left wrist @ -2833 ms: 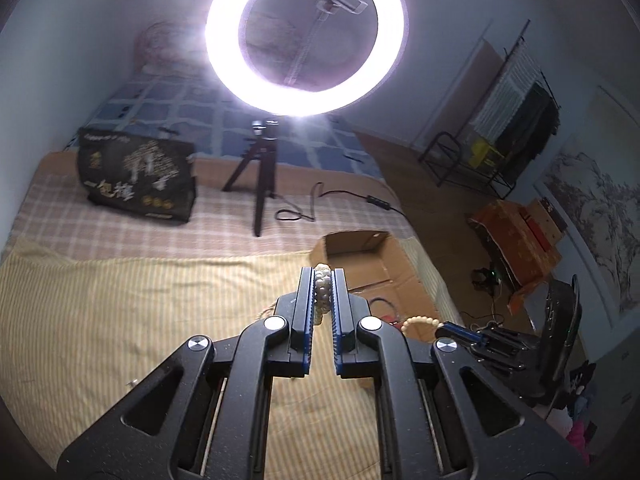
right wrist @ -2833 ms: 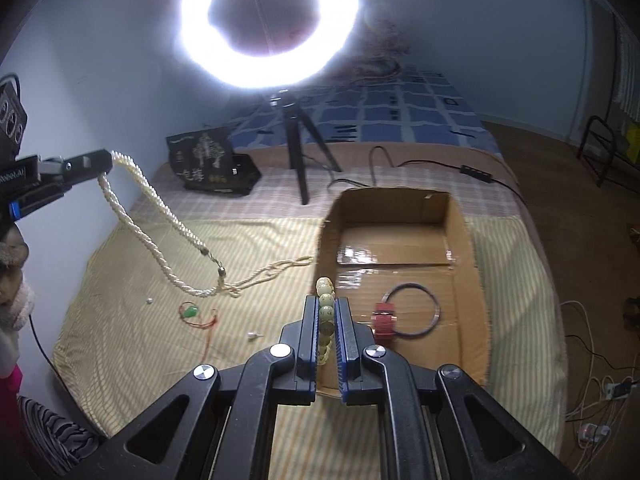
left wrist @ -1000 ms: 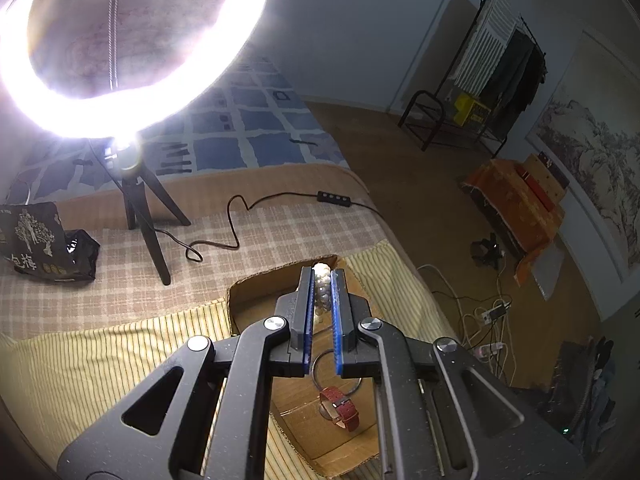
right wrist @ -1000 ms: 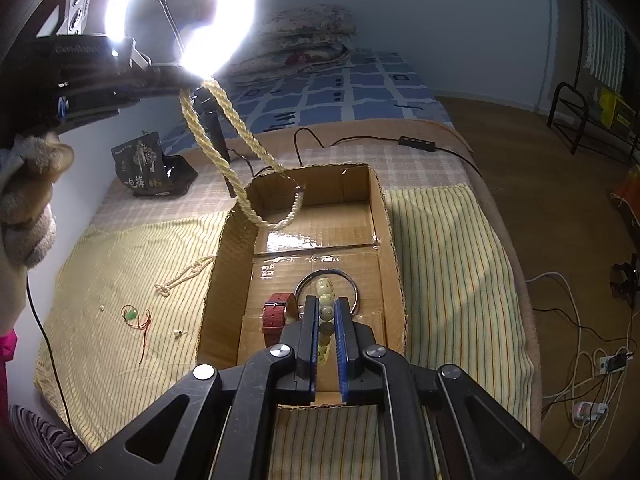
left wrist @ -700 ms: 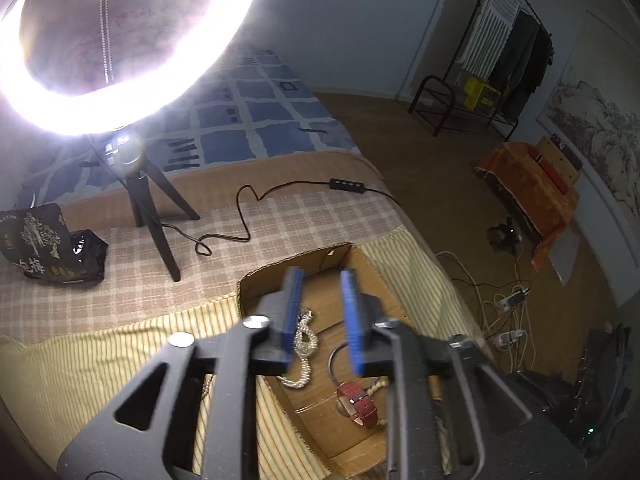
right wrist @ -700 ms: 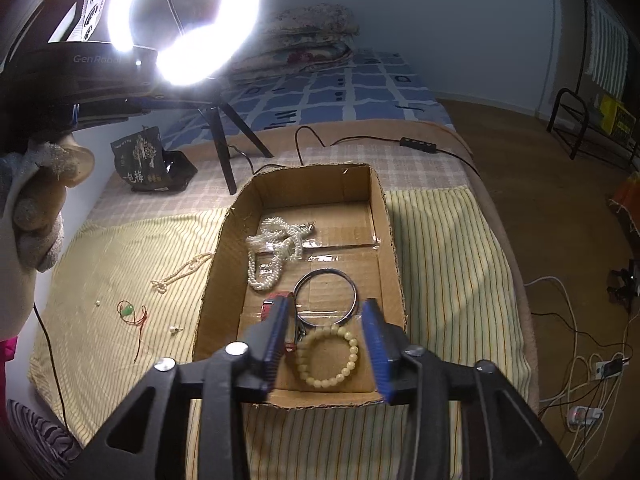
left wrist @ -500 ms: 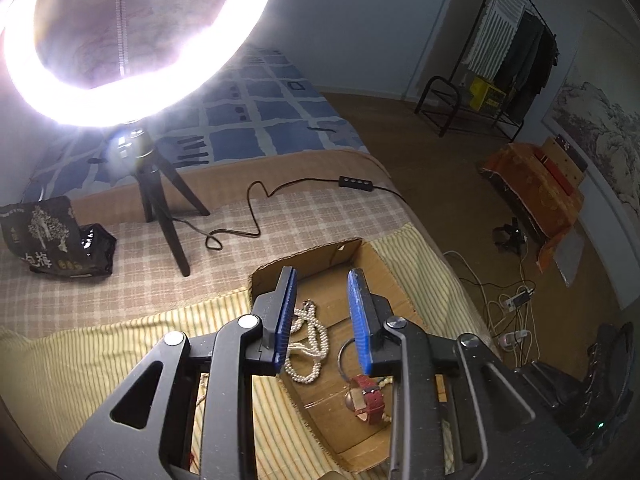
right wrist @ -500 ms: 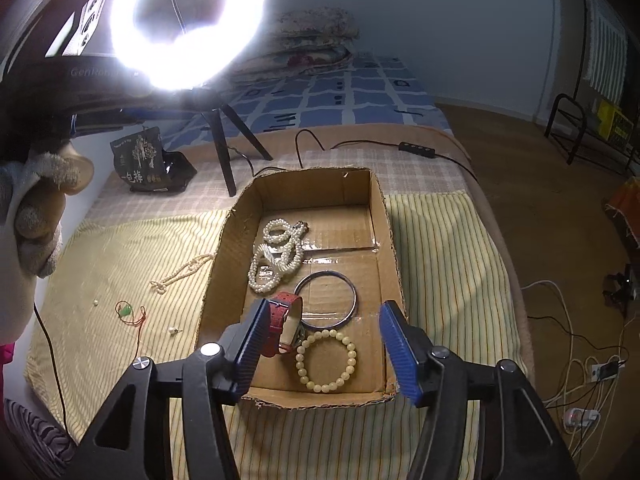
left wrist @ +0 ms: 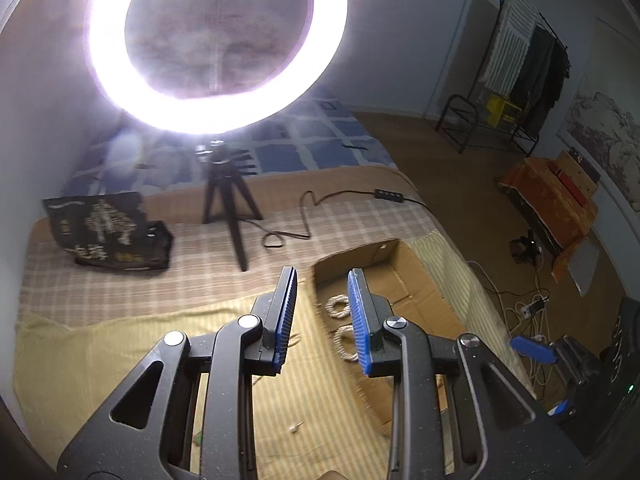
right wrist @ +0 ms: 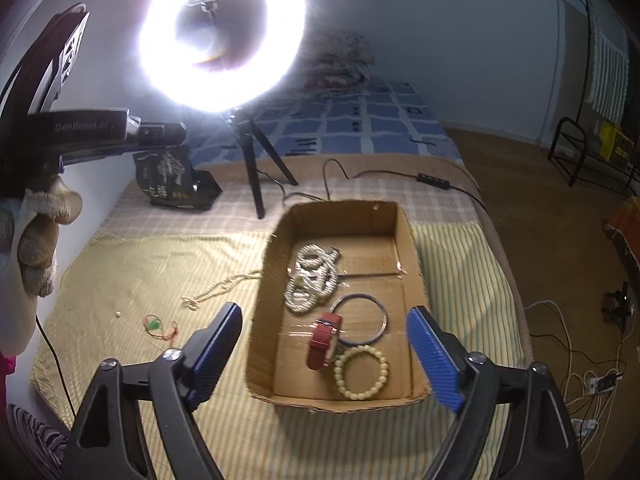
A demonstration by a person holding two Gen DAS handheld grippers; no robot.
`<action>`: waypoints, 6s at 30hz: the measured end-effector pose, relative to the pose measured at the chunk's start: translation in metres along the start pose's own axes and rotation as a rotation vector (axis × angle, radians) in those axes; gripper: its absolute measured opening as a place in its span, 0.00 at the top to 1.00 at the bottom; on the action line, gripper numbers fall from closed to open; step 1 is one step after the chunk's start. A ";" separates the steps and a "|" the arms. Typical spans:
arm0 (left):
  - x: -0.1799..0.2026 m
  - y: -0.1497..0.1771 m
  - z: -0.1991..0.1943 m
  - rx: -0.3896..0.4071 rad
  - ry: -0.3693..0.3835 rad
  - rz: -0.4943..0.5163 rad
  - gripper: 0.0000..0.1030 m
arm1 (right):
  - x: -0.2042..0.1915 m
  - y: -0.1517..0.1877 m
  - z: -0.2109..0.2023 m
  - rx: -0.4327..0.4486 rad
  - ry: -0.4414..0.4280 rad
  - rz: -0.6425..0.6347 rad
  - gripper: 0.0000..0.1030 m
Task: Organize jewelry
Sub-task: 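Move both open tools back toward the remaining jewelry on the bed, then lower the left tool to the green jade pendant while the right tool approaches a pearl stud, then close the left tool on the jade pendant while the right tool grips the pearl stud, then lift and carry the jade pendant and pearl stud over the box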
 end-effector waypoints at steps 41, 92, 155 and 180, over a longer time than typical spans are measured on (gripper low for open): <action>-0.160 0.167 -0.038 -0.163 -0.021 -0.200 0.60 | -0.138 0.042 0.073 -0.277 -0.256 -0.060 0.51; -0.154 0.204 0.087 -0.434 -0.058 -0.036 0.73 | -0.163 0.068 0.178 -0.430 -0.067 -0.178 0.82; -0.016 0.102 -0.014 -0.074 0.188 0.001 0.86 | -0.006 0.013 0.046 -0.131 -0.047 0.092 0.84; 0.059 0.091 0.049 -0.112 0.267 0.066 0.86 | 0.047 -0.022 0.096 -0.150 -0.042 0.157 0.84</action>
Point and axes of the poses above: each gripper's, at about its wrist camera, not at the fingertips, and z roughly the way its jaws point, x to its right, y to its underside, the point moved 2 cm from there along z, roughly the way its jaws point, and after that the axes turned 6 degrees about y, right-handed, at the moved point
